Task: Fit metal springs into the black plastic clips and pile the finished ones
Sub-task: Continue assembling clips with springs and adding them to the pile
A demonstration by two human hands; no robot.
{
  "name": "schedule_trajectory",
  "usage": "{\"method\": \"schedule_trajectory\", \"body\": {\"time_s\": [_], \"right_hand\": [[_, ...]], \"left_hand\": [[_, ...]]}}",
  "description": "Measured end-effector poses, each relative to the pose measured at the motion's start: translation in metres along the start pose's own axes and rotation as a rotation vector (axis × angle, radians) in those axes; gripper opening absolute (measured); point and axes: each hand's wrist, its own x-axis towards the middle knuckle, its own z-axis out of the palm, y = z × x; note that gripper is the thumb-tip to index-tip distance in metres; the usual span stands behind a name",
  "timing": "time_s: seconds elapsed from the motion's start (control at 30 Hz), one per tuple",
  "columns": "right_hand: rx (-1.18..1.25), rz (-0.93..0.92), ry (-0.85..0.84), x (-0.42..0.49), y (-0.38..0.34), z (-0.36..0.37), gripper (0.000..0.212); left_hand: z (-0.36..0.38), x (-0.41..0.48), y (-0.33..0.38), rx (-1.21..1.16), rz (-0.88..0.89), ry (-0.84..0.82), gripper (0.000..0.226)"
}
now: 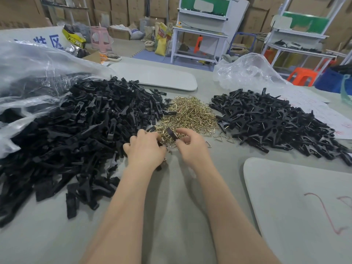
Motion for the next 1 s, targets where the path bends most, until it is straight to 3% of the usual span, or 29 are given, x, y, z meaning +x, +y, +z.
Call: {"method": "schedule_trajectory", "body": {"time_s": [0.1, 0.2, 0.3, 0.4, 0.47, 0.53, 0.63, 0.73, 1.0], "right_hand": [[0.005, 0.077, -0.05, 0.002, -0.002, -0.012, 0.036], [-0.226, 0.077, -0.104, 0.0, -0.003, -0.022, 0.033], [-0.447, 0.068, -0.131, -0.002, -0.002, -0.02, 0.028], [-0.54, 0.038, -0.099, -0.002, 0.001, -0.013, 0.023], [-0.528, 0.035, -0.084, -0.001, 0.001, -0.012, 0.019], [-0.43, 0.024, -0.038, 0.0, 0.001, -0.014, 0.018], [-0.041, -0.042, 0.072, -0.001, -0.006, -0.023, 0.018], [0.349, -0.055, -0.001, -0.005, -0.017, -0.027, 0.014], [0.374, -0.135, -0.03, -0.008, -0.021, -0.013, 0.023]], "left_hand": [[0.003, -0.002, 0.002, 0.036, 0.007, -0.003, 0.033], [0.002, -0.001, 0.004, -0.03, 0.025, 0.056, 0.028], [-0.002, 0.001, 0.003, -0.253, 0.055, 0.227, 0.021], [-0.004, 0.002, 0.005, -0.564, 0.089, 0.263, 0.016], [-0.003, 0.002, 0.006, -0.626, 0.098, 0.271, 0.015], [-0.003, 0.003, 0.006, -0.692, 0.081, 0.259, 0.016], [-0.003, 0.003, 0.008, -0.819, 0.014, 0.235, 0.019], [-0.001, 0.002, 0.01, -0.835, 0.011, 0.222, 0.02], [0.001, 0.0, 0.014, -0.87, 0.046, 0.278, 0.019]]}}
